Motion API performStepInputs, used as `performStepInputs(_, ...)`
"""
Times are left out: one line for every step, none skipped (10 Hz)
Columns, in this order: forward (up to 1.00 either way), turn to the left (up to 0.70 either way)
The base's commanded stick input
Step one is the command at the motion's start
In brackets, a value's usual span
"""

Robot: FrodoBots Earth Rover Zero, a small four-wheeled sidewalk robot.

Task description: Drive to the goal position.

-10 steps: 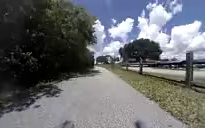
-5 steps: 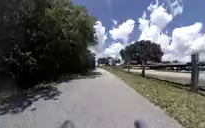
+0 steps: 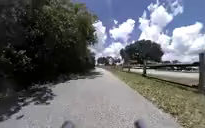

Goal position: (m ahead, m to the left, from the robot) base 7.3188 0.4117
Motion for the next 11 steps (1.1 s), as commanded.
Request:
performStepInputs(0.50,0.00)
performStepInputs(0.50,0.00)
performStepInputs(0.50,0.00)
performStepInputs(0.50,0.00)
performStepInputs(0.50,0.00)
performStepInputs(0.50,0.00)
performStepInputs(0.50,0.00)
performStepInputs(0.50,0.00)
performStepInputs(0.50,0.00)
performStepInputs(0.50,0.00)
performStepInputs(0.50,0.00)
